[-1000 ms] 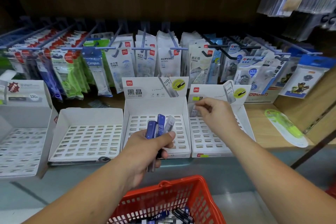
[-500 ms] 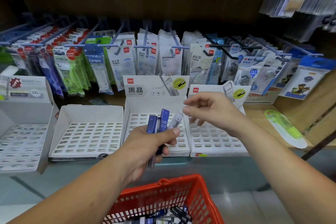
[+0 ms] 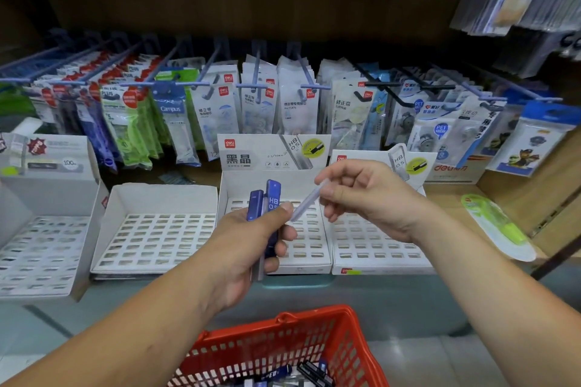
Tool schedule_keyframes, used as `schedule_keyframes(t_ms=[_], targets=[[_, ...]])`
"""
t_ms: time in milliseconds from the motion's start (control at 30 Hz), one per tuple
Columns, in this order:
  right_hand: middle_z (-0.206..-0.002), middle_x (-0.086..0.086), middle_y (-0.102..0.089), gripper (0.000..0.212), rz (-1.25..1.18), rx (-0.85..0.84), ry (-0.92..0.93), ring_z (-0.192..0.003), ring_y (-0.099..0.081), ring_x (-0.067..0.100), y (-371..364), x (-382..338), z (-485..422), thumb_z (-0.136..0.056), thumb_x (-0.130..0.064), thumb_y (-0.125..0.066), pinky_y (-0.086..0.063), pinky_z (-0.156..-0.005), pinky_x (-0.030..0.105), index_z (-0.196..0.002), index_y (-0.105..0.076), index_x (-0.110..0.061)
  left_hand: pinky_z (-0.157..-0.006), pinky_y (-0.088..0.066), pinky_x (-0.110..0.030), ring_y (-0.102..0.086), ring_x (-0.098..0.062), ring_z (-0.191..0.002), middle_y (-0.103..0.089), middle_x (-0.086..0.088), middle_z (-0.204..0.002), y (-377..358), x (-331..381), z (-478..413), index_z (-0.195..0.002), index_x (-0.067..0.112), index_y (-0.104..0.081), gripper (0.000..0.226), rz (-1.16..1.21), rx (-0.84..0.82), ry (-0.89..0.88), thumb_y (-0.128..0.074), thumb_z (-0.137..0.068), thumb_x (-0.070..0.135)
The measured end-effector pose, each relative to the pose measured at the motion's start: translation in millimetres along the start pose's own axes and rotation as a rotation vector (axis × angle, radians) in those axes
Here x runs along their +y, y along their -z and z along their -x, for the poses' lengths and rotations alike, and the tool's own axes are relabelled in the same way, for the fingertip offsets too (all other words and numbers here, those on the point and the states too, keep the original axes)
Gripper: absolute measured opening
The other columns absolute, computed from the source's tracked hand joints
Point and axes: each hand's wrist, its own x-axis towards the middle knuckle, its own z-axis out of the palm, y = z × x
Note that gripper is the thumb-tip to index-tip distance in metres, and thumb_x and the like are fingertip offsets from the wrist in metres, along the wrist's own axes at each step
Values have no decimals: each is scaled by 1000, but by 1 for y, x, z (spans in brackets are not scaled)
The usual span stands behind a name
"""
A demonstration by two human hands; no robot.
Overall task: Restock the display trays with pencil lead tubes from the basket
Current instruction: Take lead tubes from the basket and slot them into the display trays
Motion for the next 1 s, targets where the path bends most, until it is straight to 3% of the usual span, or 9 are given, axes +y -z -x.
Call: schedule_keyframes(t_ms=[67,233,367,567,667,867,1000], targets=[[-79,18,-71,8,105,108,6,-71,-68,27,11,-1,-2,-89,2,-72,-60,-66,35,-97,-72,1,-44,-38,-25,-52,-15,-51,-66,-7,-71,-1,-3,-1,-100,14,-65,22,-47,29,25,-72,-95,34],[-76,23,-74,18,299,415,-34,-67,-72,32,45,-1,-1,-81,0,-82,-64,-63,36,-96,-72,1,-42,-40,-24,-53,-16,-49,-61,-6,-66,-1,-7,-2,-100,15,-62,27,-94,57,98,-70,-96,40],[-72,17,-73,20,378,532,-28,-70,-75,35,50,17,-10,-79,1,-84,-64,-69,42,-89,-69,-5,-39,-30,-21,-48,-15,-48,-61,-7,-69,0,-10,-3,-99,13,-59,12,-165,42,127,-68,-96,20],[-77,13,-74,15,455,456,-2,-75,-75,31,40,36,-17,-85,3,-77,-65,-72,39,-86,-73,-11,-39,-30,-22,-52,-17,-52,-68,-13,-75,-1,-12,-3,-102,6,-62,11,-169,23,109,-61,-91,7],[-78,8,-74,22,478,427,11,-77,-75,29,37,41,-16,-87,3,-75,-64,-73,36,-83,-72,-18,-38,-33,-21,-62,-16,-56,-75,-14,-82,-2,-12,-1,-107,3,-67,15,-146,9,106,-69,-95,10],[-76,0,-73,35,569,402,69,-77,-74,18,36,50,-19,-88,1,-75,-63,-81,44,-74,-68,-30,-41,-40,-20,-76,-18,-73,-79,-15,-91,-2,-9,3,-106,3,-73,24,-89,14,115,-79,-88,18],[-79,-3,-73,32,668,387,64,-81,-72,18,34,56,-21,-89,0,-73,-60,-86,47,-74,-67,-28,-45,-45,-21,-78,-20,-82,-80,-14,-93,-3,-6,6,-105,5,-75,30,-91,23,105,-82,-84,25]])
